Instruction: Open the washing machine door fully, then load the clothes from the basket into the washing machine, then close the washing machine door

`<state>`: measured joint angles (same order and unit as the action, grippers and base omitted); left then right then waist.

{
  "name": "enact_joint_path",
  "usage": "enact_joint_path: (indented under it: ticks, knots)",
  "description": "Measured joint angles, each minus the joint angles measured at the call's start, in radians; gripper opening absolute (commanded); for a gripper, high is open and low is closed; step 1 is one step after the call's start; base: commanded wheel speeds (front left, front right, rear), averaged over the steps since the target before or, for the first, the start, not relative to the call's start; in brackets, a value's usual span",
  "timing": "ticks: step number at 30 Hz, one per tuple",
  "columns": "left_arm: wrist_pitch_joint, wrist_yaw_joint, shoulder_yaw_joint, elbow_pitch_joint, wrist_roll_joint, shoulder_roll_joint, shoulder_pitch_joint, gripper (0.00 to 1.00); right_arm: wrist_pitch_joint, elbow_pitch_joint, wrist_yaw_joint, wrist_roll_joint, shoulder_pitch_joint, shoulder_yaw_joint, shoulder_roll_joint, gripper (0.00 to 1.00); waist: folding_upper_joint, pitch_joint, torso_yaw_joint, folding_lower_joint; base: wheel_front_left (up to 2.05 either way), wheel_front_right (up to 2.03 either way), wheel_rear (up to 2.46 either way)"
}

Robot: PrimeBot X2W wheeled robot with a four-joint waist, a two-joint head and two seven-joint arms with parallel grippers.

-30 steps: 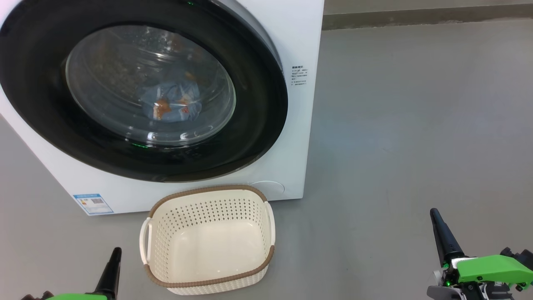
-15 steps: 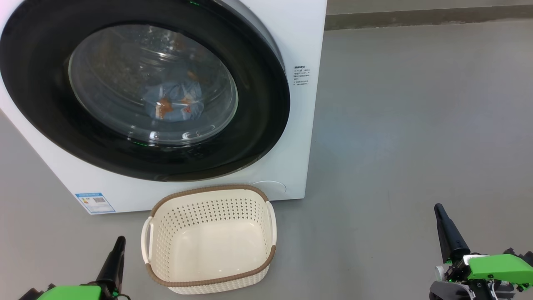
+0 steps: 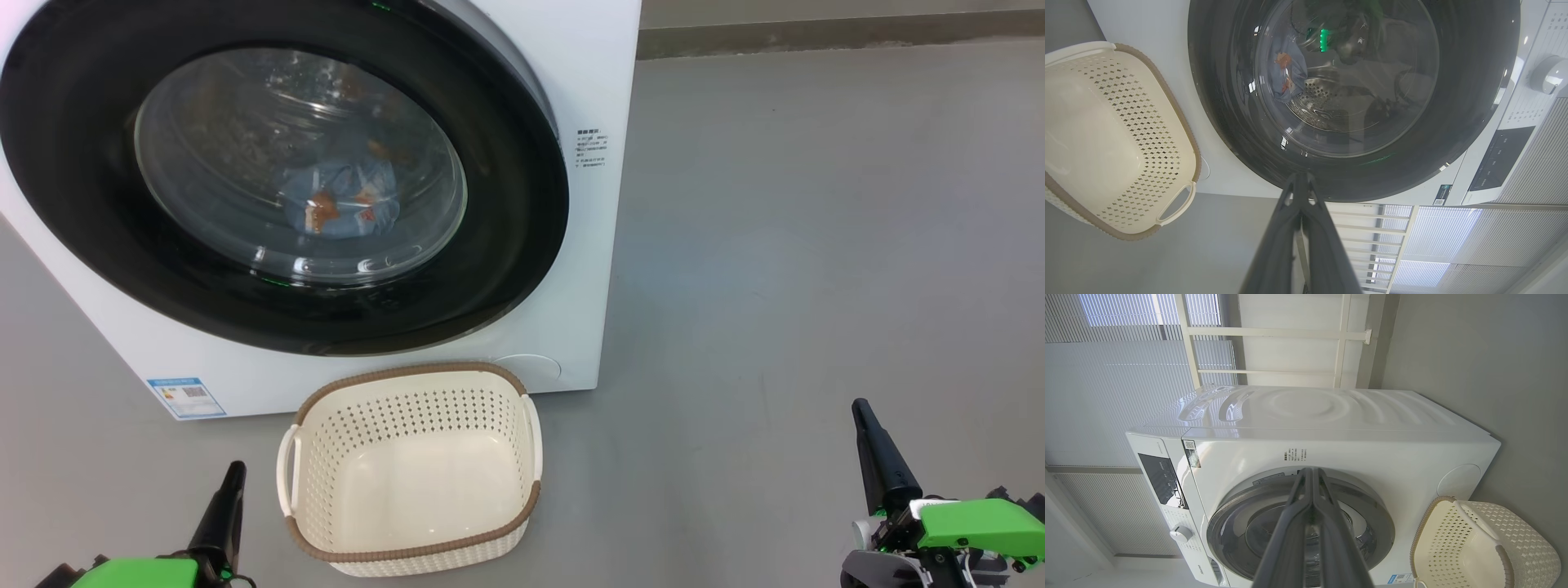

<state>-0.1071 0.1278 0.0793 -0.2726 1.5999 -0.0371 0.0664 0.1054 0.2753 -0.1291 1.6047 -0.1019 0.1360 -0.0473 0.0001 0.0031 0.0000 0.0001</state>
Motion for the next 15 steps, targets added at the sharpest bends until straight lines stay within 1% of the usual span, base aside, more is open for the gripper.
enact_joint_path:
  ticks: [15]
  knots:
    - [0.000,0.000,0.000,0.000,0.000,0.000,0.000,0.00,0.000,0.000,0.000,0.000,0.000,0.000,0.000,0.00,0.0000,0.000,0.000,0.0000,0.00,0.00,0.00]
